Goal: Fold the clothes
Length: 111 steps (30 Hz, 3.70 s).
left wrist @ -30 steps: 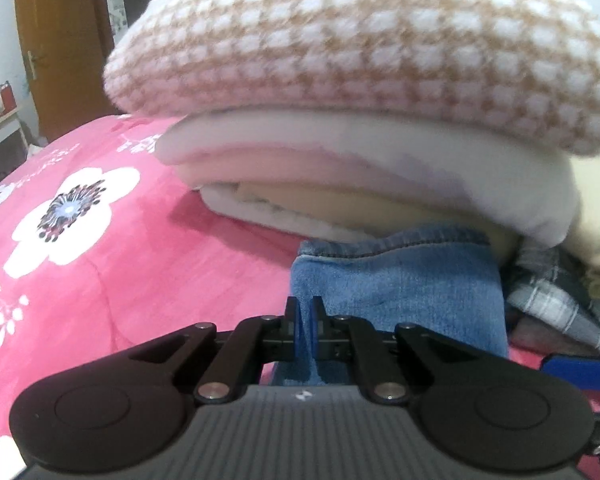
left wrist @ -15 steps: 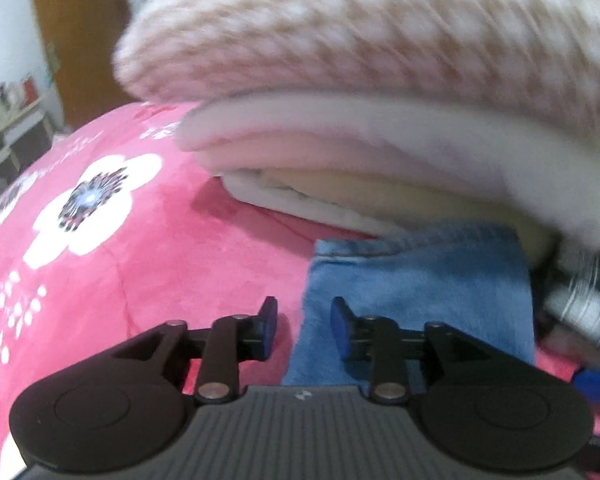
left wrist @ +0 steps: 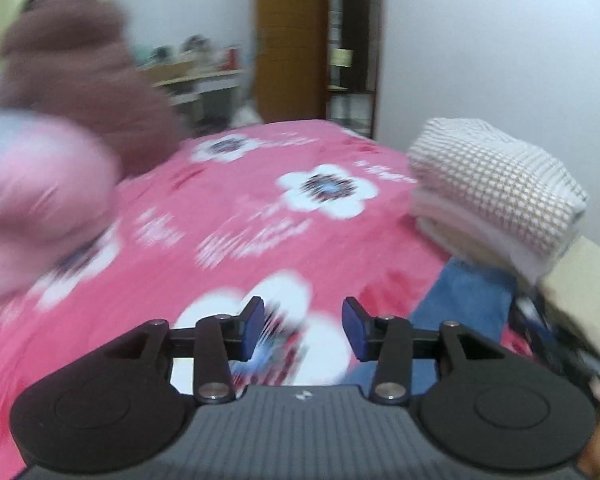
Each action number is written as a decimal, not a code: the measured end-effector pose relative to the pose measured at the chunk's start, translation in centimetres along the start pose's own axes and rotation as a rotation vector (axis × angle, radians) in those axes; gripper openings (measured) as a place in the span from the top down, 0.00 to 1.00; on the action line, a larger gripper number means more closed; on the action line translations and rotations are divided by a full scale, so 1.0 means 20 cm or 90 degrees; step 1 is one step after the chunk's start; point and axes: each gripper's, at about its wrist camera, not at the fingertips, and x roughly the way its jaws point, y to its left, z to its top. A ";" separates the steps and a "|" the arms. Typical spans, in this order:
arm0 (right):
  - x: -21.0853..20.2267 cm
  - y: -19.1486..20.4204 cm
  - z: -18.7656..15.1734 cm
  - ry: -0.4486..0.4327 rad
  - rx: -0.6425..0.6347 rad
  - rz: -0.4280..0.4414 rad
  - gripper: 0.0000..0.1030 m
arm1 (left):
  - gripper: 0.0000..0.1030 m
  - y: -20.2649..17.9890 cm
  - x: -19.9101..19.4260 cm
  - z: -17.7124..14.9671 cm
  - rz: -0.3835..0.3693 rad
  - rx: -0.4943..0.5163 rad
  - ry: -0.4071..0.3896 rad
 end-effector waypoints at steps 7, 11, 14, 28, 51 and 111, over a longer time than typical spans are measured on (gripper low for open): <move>0.17 0.18 0.12 0.097 -0.100 0.035 0.84 | 0.55 0.26 -0.35 -0.72 0.073 -0.089 -0.009; 0.43 0.27 0.15 0.196 -0.144 0.050 0.86 | 0.55 0.38 -0.34 -0.98 0.140 -0.145 0.008; 0.62 0.28 0.12 0.233 -0.208 -0.007 0.89 | 0.55 0.45 -0.34 -1.09 0.175 -0.161 0.023; 0.92 0.21 0.19 0.252 -0.080 -0.004 0.91 | 0.55 0.54 -0.44 -1.21 0.201 -0.165 -0.012; 0.30 0.39 0.09 0.252 -0.225 0.011 0.81 | 0.49 0.72 -1.13 -1.24 0.372 -0.262 -0.090; -0.16 0.48 -0.50 0.410 0.183 0.258 1.00 | 0.95 -0.03 -0.14 -1.03 0.006 0.080 0.041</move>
